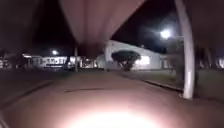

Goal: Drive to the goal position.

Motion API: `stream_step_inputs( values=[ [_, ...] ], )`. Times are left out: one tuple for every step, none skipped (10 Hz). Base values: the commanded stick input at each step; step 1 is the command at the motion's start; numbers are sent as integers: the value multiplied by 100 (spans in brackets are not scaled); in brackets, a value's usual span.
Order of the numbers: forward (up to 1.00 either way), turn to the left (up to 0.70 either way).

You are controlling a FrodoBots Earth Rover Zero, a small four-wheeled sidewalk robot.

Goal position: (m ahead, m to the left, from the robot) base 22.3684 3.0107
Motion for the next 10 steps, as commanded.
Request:
stream_step_inputs(
  values=[
    [100, 3],
    [100, 3],
    [100, 3],
    [100, 3],
    [100, 4],
    [100, 4],
    [100, 4],
    [100, 4],
    [100, 3],
    [100, 2]
  ],
)
